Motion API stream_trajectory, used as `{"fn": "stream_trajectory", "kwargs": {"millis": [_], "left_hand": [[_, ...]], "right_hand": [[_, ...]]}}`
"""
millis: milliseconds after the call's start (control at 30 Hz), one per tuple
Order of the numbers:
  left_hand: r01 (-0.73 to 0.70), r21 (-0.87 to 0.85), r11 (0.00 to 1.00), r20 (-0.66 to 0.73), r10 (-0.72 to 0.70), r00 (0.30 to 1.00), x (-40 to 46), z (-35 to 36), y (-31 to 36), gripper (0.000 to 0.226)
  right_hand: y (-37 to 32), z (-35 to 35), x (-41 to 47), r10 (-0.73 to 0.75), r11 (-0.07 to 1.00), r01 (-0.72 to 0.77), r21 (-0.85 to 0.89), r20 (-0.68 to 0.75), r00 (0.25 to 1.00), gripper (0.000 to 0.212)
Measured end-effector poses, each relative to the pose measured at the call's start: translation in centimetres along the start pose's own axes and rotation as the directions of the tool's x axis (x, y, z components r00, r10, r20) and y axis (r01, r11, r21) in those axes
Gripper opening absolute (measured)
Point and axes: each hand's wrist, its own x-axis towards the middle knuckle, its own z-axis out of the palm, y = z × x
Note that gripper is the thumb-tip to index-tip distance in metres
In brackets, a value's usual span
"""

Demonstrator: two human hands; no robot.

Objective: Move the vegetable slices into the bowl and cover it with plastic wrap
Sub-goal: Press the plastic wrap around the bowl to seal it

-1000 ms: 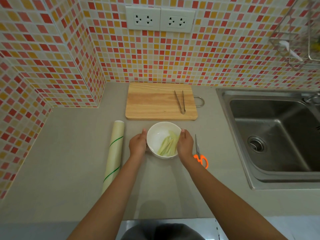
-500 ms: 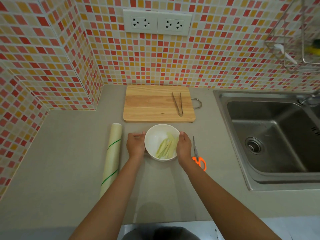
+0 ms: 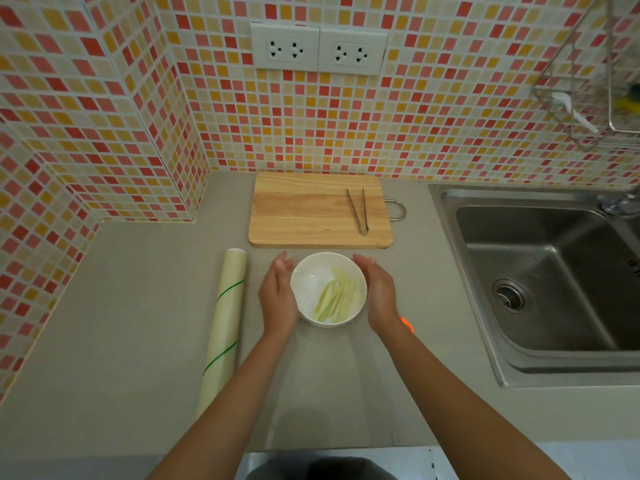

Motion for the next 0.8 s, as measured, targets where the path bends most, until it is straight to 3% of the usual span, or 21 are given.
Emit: {"fn": "stream_trajectory", "kwargs": {"millis": [100, 233, 367, 500, 633, 800], "left_hand": [[0.152, -0.096, 0.984, 0.127, -0.139, 0.982, -0.9, 1.1, -0.6, 0.045], [0.21, -0.159, 0.965, 0.098, -0.197, 0.976, -0.8, 1.8, -0.5, 0.044], [0.201, -0.17, 0.965, 0.096, -0.186, 0.978, -0.8, 1.9, -0.8, 0.045], [0.149, -0.115, 0.982, 0.125, -0.135, 0.983, -0.2, 1.4, -1.3, 0.044], [0.08, -0.027, 0.996, 0.195, -0.073, 0.978, 1.1, 0.5, -0.8, 0.044], [0.009, 0.032, 0.999, -0.001, -0.009, 1.0, -0.4, 0.9, -0.7, 0.046]], "right_hand": [[0.5, 0.4, -0.2, 0.054, 0.996, -0.06, 0.073, 0.085, 0.995, 0.033], [0.9, 0.7, -0.2, 0.12, 0.978, -0.147, 0.145, 0.18, 0.976, 0.045], [0.9, 0.6, 0.0, 0.234, 0.96, -0.262, 0.1, 0.232, 0.944, 0.061], [0.3, -0.2, 0.6, 0.198, 0.98, -0.189, -0.06, 0.273, 0.941, 0.07], [-0.9, -0.5, 1.7, 0.122, 0.985, -0.097, -0.146, 0.173, 0.977, 0.061], [-1.3, 0.3, 0.9, 0.079, 0.991, -0.047, -0.124, 0.271, 0.959, 0.06]]}}
